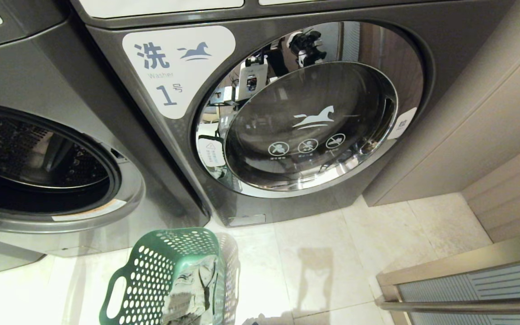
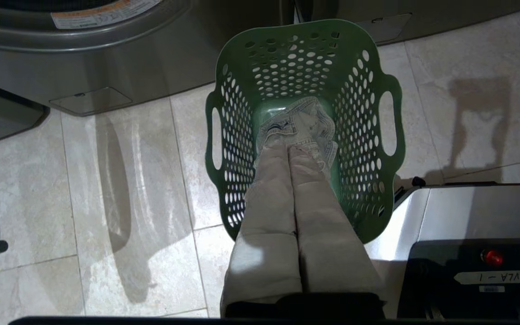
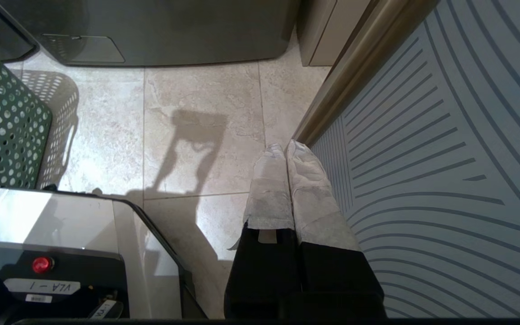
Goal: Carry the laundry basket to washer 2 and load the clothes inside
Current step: Open the lid of the washing machine
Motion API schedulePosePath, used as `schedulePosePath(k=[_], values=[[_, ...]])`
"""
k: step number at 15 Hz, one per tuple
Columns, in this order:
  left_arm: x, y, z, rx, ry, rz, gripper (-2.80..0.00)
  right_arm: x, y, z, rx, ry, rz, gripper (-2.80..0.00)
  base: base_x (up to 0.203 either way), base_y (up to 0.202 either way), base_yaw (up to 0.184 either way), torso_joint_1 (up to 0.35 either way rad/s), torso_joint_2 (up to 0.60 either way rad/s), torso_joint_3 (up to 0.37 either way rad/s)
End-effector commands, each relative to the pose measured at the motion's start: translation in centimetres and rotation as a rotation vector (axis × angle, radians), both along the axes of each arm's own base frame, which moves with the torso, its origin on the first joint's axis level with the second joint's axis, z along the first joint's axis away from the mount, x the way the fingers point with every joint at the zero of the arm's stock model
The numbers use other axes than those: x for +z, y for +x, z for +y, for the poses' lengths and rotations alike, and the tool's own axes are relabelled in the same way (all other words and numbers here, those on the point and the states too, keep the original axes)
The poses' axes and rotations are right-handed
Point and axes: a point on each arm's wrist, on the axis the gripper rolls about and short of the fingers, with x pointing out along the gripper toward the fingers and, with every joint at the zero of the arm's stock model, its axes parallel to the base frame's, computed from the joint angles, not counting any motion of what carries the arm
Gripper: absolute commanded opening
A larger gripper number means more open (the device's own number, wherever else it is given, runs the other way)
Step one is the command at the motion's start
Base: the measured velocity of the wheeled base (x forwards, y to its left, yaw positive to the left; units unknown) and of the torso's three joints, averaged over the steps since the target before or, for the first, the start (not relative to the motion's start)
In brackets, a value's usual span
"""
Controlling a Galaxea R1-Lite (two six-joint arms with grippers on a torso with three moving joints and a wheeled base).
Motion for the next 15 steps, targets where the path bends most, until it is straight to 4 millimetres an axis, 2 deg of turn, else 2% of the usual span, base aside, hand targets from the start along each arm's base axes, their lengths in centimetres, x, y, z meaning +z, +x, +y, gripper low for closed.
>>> schedulePosePath(k=[1, 5, 7, 11, 15], values=[[-0.4, -0.6, 0.0, -0.029, 0.003, -0.044, -2.8, 0.0, 0.0, 0.0, 0.001, -0.001, 0.002, -2.8, 0.0, 0.0, 0.0, 0.0, 0.0, 0.0], [-0.8, -2.3, 0.0, -0.058, -0.018, -0.23, -2.8, 0.0, 0.0, 0.0, 0.0, 0.0, 0.002, -2.8, 0.0, 0.0, 0.0, 0.0, 0.0, 0.0], [-0.8, -2.4, 0.1, -0.033, -0.085, -0.241, -2.8, 0.0, 0.0, 0.0, 0.0, 0.0, 0.002, -2.8, 0.0, 0.0, 0.0, 0.0, 0.0, 0.0], [-0.9, -2.3, 0.1, -0.033, -0.085, -0.24, -2.8, 0.0, 0.0, 0.0, 0.001, -0.002, 0.002, -2.8, 0.0, 0.0, 0.0, 0.0, 0.0, 0.0], [-0.9, -2.3, 0.1, -0.041, -0.062, -0.24, -2.8, 0.1, 0.0, 0.0, -0.017, 0.096, 0.0, -2.8, 0.0, 0.0, 0.0, 0.0, 0.0, 0.0]])
